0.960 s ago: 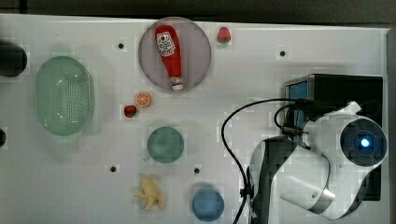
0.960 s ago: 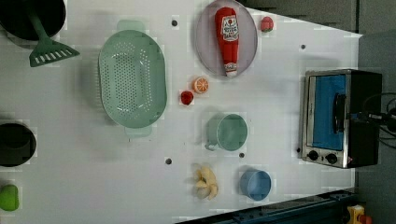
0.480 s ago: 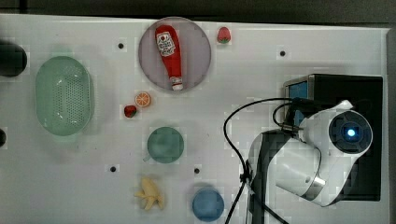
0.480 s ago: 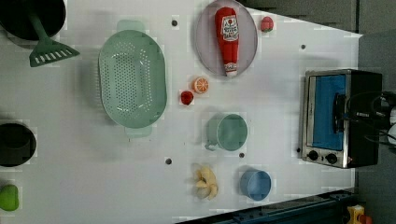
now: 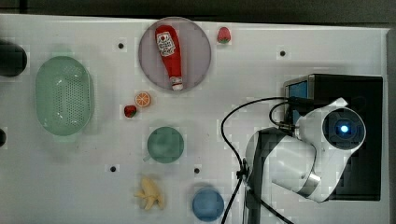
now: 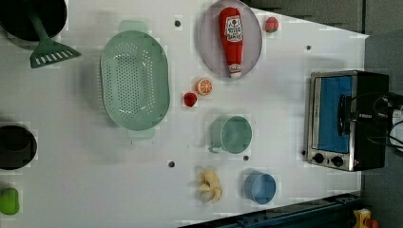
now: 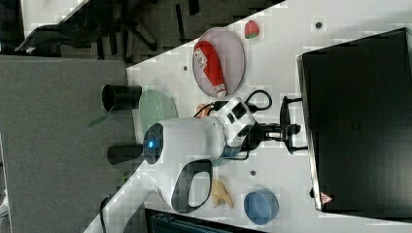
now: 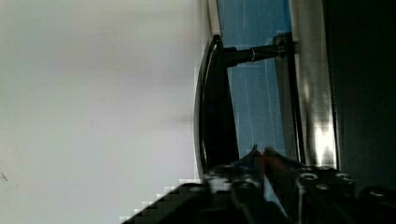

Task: Flap open oven.

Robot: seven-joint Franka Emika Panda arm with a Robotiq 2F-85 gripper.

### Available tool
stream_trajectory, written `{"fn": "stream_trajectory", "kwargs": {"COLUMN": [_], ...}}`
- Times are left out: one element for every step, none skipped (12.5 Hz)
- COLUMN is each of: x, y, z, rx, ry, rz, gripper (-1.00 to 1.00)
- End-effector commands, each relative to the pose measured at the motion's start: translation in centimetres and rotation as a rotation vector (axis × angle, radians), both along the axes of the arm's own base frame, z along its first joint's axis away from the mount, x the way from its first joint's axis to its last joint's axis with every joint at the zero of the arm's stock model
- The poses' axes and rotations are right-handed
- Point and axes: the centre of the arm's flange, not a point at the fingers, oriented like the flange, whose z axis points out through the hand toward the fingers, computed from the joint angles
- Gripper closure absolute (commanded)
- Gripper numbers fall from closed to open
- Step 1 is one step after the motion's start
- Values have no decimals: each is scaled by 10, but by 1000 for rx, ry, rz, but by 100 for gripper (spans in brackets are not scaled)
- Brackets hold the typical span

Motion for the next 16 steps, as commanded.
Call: {"fn": "stream_trajectory", "kwargs": {"x": [13,15,17,19,20,20,22,24,25,26,27,27,27,27,25,25], "y": [38,50,62,72,84,96,107,118,129,141,152,164,175,184,194,202], "z": [-11,-15,-19,-23,-28,-34,-41,-48,-57,-68,-80,-92,-104,-117,-129,-139], "rx": [-23,-50,-78,-104,-130,-157,-184,-210,-233,-251,-267,-290,-323,-363,-399,-430], "ry": [36,53,66,73,80,88,94,101,110,114,121,128,130,127,117,107], "rz": [90,105,116,112,110,112,110,116,120,110,99,102,104,100,83,69], "gripper": [65,65,65,65,65,65,65,65,65,65,65,65,65,65,65,65]}}
